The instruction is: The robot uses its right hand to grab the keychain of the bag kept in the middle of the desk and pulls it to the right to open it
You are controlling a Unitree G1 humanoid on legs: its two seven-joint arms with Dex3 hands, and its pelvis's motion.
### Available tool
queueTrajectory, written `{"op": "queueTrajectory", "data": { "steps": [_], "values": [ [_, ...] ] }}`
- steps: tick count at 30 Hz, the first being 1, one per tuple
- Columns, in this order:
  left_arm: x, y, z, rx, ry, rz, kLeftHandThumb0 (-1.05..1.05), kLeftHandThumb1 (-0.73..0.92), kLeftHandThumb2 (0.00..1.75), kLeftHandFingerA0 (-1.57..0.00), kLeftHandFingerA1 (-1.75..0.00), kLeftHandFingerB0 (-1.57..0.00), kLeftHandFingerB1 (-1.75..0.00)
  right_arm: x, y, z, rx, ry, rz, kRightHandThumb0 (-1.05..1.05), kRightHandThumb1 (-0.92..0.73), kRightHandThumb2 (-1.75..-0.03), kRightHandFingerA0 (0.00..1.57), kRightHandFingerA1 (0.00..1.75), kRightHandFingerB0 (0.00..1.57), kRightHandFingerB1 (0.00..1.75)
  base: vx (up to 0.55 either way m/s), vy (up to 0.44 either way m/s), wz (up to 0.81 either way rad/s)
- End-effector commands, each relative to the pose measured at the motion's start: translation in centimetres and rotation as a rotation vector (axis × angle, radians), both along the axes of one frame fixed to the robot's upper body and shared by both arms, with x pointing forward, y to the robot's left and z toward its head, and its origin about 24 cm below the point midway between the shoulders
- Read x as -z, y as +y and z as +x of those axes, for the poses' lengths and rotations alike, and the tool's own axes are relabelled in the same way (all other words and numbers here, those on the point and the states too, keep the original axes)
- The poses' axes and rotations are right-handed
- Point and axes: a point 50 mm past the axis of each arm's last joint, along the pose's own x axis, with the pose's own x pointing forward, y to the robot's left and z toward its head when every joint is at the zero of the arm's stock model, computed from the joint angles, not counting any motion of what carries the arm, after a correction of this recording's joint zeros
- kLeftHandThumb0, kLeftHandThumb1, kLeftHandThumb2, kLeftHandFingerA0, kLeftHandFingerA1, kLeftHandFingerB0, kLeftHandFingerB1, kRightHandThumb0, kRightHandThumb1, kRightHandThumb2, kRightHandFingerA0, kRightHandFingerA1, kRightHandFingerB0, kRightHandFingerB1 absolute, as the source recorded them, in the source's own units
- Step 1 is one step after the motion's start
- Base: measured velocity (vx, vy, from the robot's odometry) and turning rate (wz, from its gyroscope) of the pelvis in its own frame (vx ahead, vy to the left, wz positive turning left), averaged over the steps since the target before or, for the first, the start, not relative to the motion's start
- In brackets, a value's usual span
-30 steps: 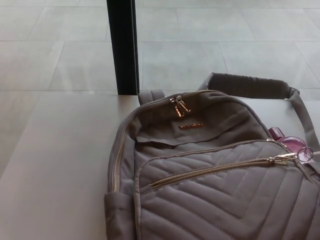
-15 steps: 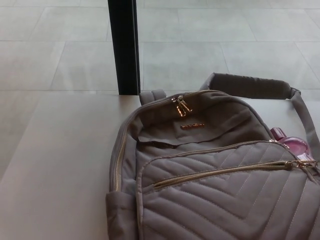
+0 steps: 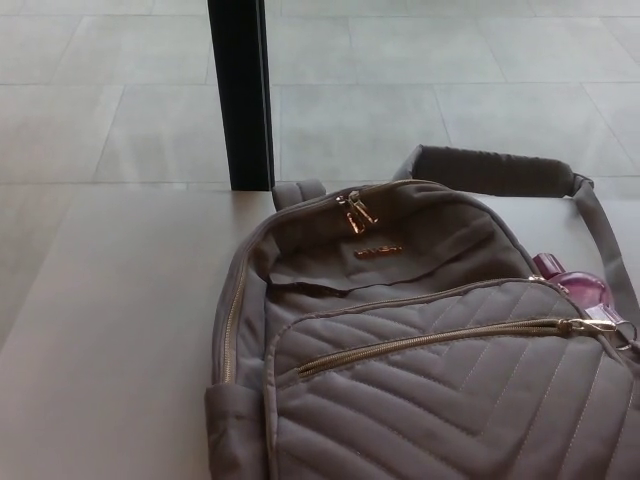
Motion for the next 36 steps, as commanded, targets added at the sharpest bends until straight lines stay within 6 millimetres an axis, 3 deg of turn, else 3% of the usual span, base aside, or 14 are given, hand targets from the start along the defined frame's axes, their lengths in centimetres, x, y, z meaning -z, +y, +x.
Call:
{"op": "queueTrajectory", "data": {
  "steps": [1,2,3,5,6,12,22,24,25,28,33,34,35,36],
  "values": [
    [-0.2,0.3,-0.5,0.015,0.030,0.022,-0.88,0.92,0.78,-0.54,-0.48,-0.51,-0.42,-0.2,-1.4,-0.4,0.136,0.092,-0.046,-1.05,-0.57,-1.04,0.00,0.13,0.00,0.04,0.00,0.000,0.00],
    [-0.2,0.3,-0.5,0.018,0.035,0.031,-0.88,0.92,0.78,-0.54,-0.48,-0.51,-0.42,-0.2,-1.4,-0.4,0.141,0.092,-0.056,-1.05,-0.57,-1.04,0.00,0.13,0.00,0.04,0.00,0.000,0.00],
    [-0.2,0.4,-0.5,0.003,0.028,0.022,-0.87,0.92,0.76,-0.54,-0.49,-0.50,-0.43,-0.3,-1.6,-0.5,0.155,0.087,-0.040,-1.05,-0.71,-0.62,0.00,0.18,0.00,0.00,0.00,0.000,0.00],
    [-0.2,0.4,-0.6,-0.003,0.025,0.017,-0.87,0.92,0.76,-0.54,-0.49,-0.50,-0.43,-0.3,-1.6,-0.6,0.163,0.086,-0.032,-1.05,-0.71,-0.62,0.00,0.18,0.00,0.00,0.00,0.000,0.00],
    [-0.2,0.4,-0.6,0.004,0.030,0.021,-0.85,0.92,0.78,-0.54,-0.48,-0.50,-0.42,-0.4,-1.8,-0.7,0.172,0.083,-0.001,-1.05,-0.55,-1.04,0.00,0.14,0.00,0.03,0.00,0.000,0.00],
    [-0.1,0.2,-0.5,0.005,0.039,0.025,-0.88,0.92,0.77,-0.56,-0.51,-0.52,-0.43,-1.3,-5.0,-2.2,0.316,0.047,0.046,-1.05,-0.58,-1.08,0.04,0.17,0.00,0.06,0.00,0.000,0.00],
    [0.4,-0.5,0.5,0.020,0.007,0.012,-0.91,0.92,0.76,-0.57,-0.57,-0.55,-0.44,0.5,-17.9,-11.0,1.030,-0.174,0.416,-1.00,-0.62,-0.99,0.00,0.26,0.00,0.07,0.00,0.000,0.00],
    [0.3,-0.4,0.5,-0.003,-0.007,-0.010,-0.91,0.92,0.74,-0.55,-0.55,-0.53,-0.43,2.7,-20.1,-14.3,1.277,-0.288,0.518,-0.83,-0.62,-0.61,0.03,0.59,0.05,0.29,0.00,0.000,0.00],
    [0.3,-0.4,0.6,0.007,-0.001,0.001,-0.90,0.92,0.76,-0.55,-0.53,-0.51,-0.43,3.3,-20.6,-15.3,1.368,-0.334,0.567,-0.79,-0.51,-0.88,0.14,0.61,0.04,0.34,0.00,0.000,0.00],
    [0.2,-0.2,0.8,-0.019,-0.009,-0.006,-0.90,0.92,0.75,-0.56,-0.55,-0.50,-0.43,5.5,-20.9,-18.0,1.513,-0.484,0.873,-0.62,-0.63,-0.67,0.74,0.94,0.08,0.38,0.00,0.000,0.00],
    [0.2,-0.2,1.0,-0.025,0.006,-0.017,-0.89,0.92,0.74,-0.53,-0.55,-0.49,-0.45,10.7,-19.6,-21.4,1.678,-0.631,1.262,-0.36,-0.59,-0.59,0.99,1.36,0.16,0.39,0.00,0.000,0.00],
    [0.2,0.0,1.0,-0.016,0.015,-0.008,-0.84,0.76,1.17,-0.52,-0.64,-0.45,-0.56,11.7,-19.1,-21.8,1.688,-0.609,1.286,-0.42,-0.50,-0.73,1.08,1.34,0.14,0.47,0.00,0.000,0.00],
    [0.1,0.0,1.0,-0.011,0.018,-0.004,-0.89,0.92,0.77,-0.54,-0.60,-0.47,-0.45,12.3,-18.8,-22.1,1.694,-0.577,1.291,-0.39,-0.50,-0.72,1.12,1.35,0.15,0.47,0.00,0.000,0.00],
    [-0.1,0.3,1.0,0.001,0.023,0.004,-0.84,0.76,1.17,-0.50,-0.64,-0.43,-0.55,13.3,-18.1,-22.4,1.701,-0.490,1.260,-0.36,-0.61,-0.59,0.93,1.20,0.18,0.42,0.00,0.000,0.00]
  ]
}}
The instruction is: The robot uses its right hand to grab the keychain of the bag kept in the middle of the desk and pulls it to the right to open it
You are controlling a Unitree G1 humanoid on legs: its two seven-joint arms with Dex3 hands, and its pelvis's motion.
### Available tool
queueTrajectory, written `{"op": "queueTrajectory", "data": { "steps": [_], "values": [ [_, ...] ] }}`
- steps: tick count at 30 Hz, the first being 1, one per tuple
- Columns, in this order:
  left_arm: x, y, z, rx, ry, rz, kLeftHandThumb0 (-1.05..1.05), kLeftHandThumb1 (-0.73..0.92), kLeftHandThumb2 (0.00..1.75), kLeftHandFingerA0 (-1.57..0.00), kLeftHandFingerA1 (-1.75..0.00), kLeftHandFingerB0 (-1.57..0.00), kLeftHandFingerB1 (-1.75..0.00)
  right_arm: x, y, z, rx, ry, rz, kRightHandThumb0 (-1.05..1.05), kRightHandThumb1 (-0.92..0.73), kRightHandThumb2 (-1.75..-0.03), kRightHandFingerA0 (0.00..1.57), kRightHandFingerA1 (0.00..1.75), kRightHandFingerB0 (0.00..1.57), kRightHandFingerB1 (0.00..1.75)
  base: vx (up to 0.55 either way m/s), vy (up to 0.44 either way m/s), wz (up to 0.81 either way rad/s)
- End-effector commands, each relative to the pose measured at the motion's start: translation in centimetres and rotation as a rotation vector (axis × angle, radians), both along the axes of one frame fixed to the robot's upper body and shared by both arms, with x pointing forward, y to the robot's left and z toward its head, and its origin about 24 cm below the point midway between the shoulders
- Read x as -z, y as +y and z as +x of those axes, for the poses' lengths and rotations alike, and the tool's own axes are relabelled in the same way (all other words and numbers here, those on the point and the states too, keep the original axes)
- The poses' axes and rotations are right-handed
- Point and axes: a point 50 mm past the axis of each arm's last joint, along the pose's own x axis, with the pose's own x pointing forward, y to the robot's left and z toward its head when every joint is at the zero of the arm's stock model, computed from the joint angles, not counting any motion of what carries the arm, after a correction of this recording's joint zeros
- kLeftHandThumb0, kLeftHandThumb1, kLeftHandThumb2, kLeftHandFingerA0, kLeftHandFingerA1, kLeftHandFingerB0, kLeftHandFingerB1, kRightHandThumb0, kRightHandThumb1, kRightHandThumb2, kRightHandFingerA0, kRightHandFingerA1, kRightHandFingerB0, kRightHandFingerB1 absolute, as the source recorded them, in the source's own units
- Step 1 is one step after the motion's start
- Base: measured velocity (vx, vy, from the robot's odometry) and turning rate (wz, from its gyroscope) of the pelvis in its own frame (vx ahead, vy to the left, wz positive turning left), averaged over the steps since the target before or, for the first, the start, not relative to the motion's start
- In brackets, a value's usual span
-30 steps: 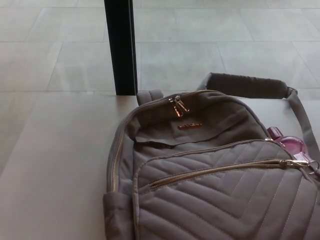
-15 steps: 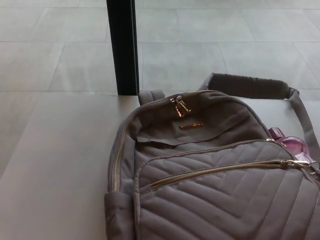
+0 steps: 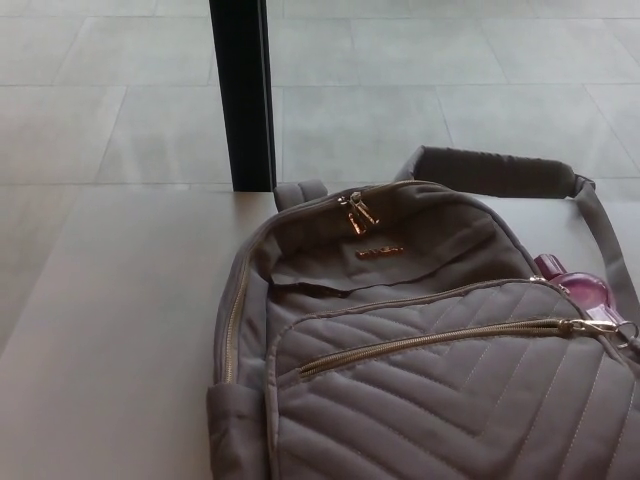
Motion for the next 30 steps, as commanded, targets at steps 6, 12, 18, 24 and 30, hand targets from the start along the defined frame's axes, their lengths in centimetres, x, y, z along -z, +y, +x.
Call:
{"op": "queueTrajectory", "data": {
  "steps": [6,12,18,24,30],
  "values": [
    [-1.0,1.5,0.1,-0.013,0.049,0.013,-0.81,0.77,1.18,-0.49,-0.65,-0.37,-0.54,13.3,1.5,-11.1,0.576,-0.126,0.452,-0.42,-0.62,-0.59,0.81,0.74,0.20,0.34,0.00,0.000,0.00],
    [-1.0,1.5,0.4,-0.005,0.057,0.020,-0.81,0.77,1.18,-0.49,-0.64,-0.37,-0.53,13.9,1.7,-11.1,0.534,0.004,0.425,-0.47,-0.60,-0.58,0.84,0.80,0.21,0.35,0.00,0.000,0.00],
    [-1.0,1.6,-0.1,-0.013,0.074,0.003,-0.86,0.92,0.77,-0.49,-0.55,-0.41,-0.43,14.0,1.7,-10.9,0.519,0.025,0.435,-0.56,-0.49,-0.79,0.87,0.93,0.16,0.46,0.00,0.000,0.00],
    [-1.1,1.8,-0.3,-0.008,0.085,-0.002,-0.82,0.75,1.14,-0.45,-0.61,-0.37,-0.53,14.1,2.0,-10.7,0.482,0.012,0.444,-0.55,-0.52,-0.82,0.94,1.10,0.22,0.47,0.00,0.000,0.00],
    [-1.0,1.8,-0.4,-0.017,0.097,0.038,-0.80,0.72,1.13,-0.48,-0.62,-0.37,-0.53,13.8,2.1,-10.2,0.416,-0.003,0.432,-0.56,-0.50,-0.86,0.45,0.68,0.28,0.50,0.00,0.000,0.00]
  ]
}}
